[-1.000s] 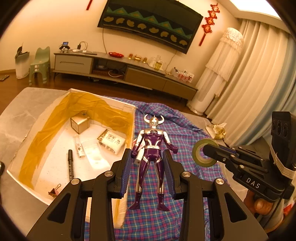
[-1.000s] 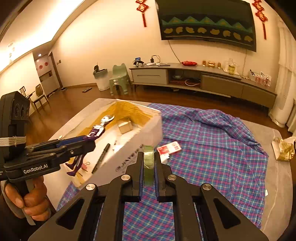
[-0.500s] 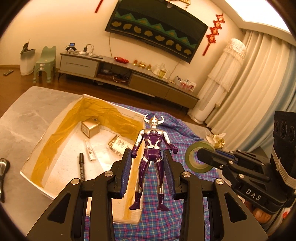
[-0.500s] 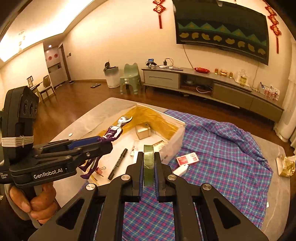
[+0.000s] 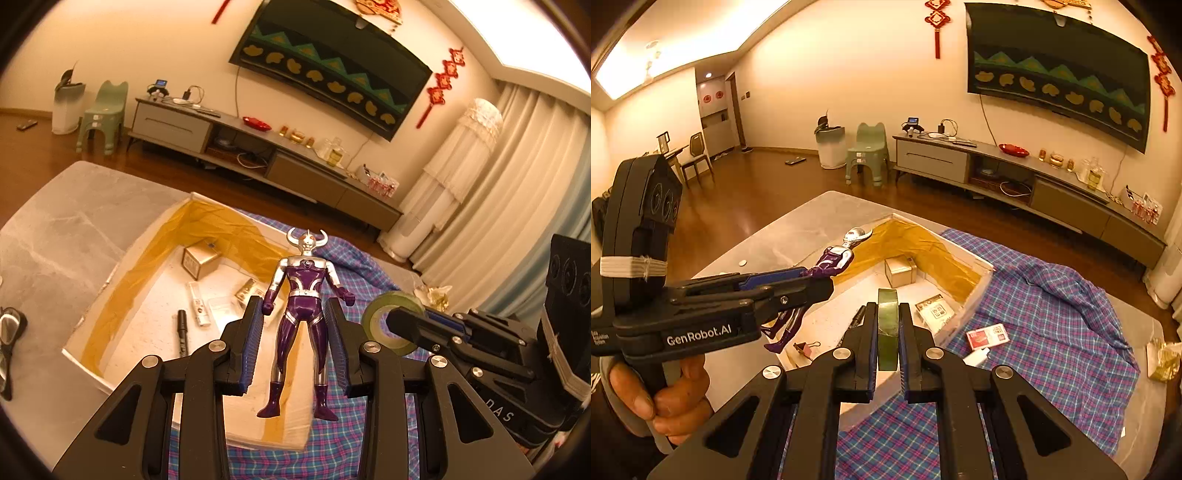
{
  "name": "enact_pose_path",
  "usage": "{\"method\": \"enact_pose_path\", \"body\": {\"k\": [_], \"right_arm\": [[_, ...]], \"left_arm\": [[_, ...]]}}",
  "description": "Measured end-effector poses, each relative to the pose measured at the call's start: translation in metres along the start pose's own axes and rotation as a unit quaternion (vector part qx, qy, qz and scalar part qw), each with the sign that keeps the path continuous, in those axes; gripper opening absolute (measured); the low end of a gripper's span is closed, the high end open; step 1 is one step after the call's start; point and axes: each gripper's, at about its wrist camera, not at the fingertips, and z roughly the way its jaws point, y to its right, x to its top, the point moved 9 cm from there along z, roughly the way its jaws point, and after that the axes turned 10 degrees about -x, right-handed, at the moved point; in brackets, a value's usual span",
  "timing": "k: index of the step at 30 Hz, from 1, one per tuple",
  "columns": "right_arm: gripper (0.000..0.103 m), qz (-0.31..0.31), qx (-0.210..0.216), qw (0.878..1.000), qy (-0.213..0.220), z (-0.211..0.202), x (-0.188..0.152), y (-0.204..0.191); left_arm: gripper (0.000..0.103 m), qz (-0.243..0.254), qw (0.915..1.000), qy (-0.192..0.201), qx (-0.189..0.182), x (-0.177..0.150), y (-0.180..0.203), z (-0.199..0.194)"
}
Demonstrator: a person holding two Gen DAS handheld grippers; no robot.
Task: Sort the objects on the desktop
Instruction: 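Carry the action figure and tape roll over the cardboard box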
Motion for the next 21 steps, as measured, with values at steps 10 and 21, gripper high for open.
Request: {"method": "enact_pose_path", "body": {"k": [10, 21], "right_arm": [[0.011, -0.018, 0.008, 1.0, -0.008, 0.018, 0.009, -0.016], [0.01, -0.031, 0.018, 0.999, -0.029, 0.048, 0.012, -0.029]], "left_arm": [[0.035, -0.026, 0.9995, 0.004, 0.02, 0.01, -0.037, -0.005], [0.035, -0.052, 0.9975, 0.002, 0.047, 0.014, -0.082, 0.003]]}}
